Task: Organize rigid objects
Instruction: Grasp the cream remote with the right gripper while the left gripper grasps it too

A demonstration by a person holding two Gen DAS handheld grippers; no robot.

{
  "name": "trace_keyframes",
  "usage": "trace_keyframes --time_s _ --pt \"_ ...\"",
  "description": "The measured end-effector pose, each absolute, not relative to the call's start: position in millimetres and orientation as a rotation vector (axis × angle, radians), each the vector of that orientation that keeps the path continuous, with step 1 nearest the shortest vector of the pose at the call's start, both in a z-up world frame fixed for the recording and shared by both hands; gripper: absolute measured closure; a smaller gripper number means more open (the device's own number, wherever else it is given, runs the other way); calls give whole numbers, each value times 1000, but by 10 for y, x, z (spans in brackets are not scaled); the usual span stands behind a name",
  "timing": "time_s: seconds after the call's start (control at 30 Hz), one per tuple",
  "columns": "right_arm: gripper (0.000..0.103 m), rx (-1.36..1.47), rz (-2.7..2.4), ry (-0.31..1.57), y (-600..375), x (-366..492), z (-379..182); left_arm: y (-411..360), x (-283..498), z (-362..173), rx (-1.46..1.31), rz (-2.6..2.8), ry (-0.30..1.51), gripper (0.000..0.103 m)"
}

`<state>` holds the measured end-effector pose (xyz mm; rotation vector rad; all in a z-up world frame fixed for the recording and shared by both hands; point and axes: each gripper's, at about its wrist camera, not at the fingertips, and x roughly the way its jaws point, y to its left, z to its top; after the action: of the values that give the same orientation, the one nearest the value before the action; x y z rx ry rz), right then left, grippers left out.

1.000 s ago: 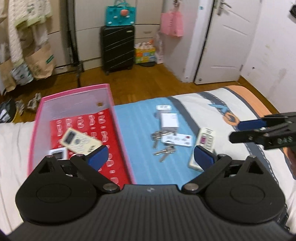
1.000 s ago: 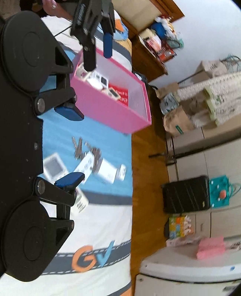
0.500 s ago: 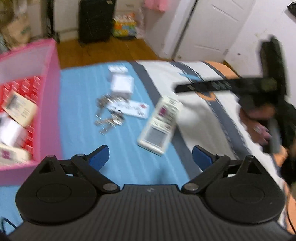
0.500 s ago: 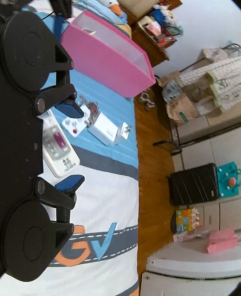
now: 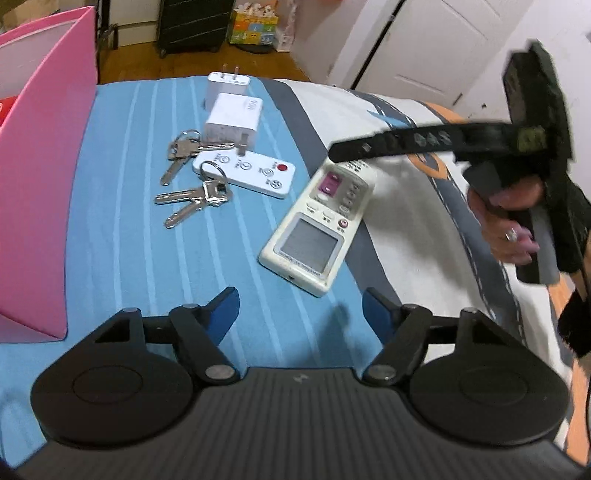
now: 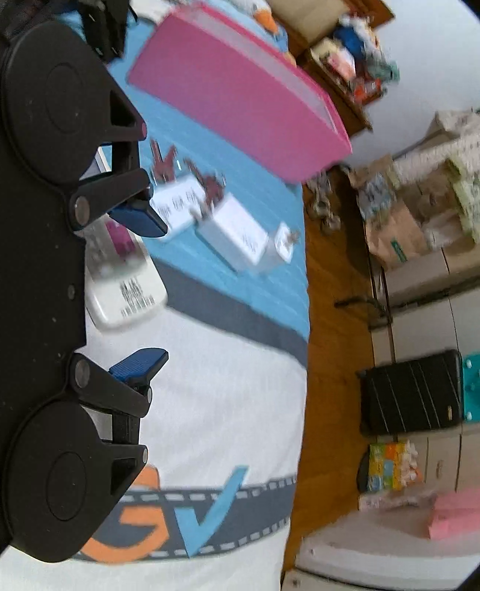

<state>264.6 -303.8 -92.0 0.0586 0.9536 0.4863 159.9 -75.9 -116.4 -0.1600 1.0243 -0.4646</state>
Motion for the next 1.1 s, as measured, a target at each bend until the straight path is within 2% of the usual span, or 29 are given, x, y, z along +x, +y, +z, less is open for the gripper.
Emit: trace_keyframes --time_s 0.07,0.13,0.17,0.2,0.27,0.37,0.53,0.93,1.1 --pt "32 92 494 979 -3065 2697 -954 -781 1609 -1190 -163 -456 1031 41" --pt "31 128 511 998 -3088 2706 -983 -773 1639 -1220 -194 -455 1044 43" --pt "34 138 526 1002 -3092 2692 -991 -766 1649 -1227 -205 -454 1041 45" --pt "44 136 535 1005 -3093 2675 -995 -758 1658 -1233 -214 -451 1035 47" --pt "55 115 550 1012 -3083 2620 -989 -730 1675 -1240 -239 -452 1022 57" --pt "57 121 561 1018 -3130 2503 -967 -679 1704 -1269 -291 -461 1032 65" --pt "60 150 554 1032 -3277 2305 -949 -637 1735 -1274 -320 -446 1053 67" --pt "57 237 466 1049 -3304 2145 -1031 -633 1799 -1308 -386 -383 1063 66" --pt "48 236 402 1071 -3203 2109 -998 -717 1778 -1242 -350 -369 1044 66"
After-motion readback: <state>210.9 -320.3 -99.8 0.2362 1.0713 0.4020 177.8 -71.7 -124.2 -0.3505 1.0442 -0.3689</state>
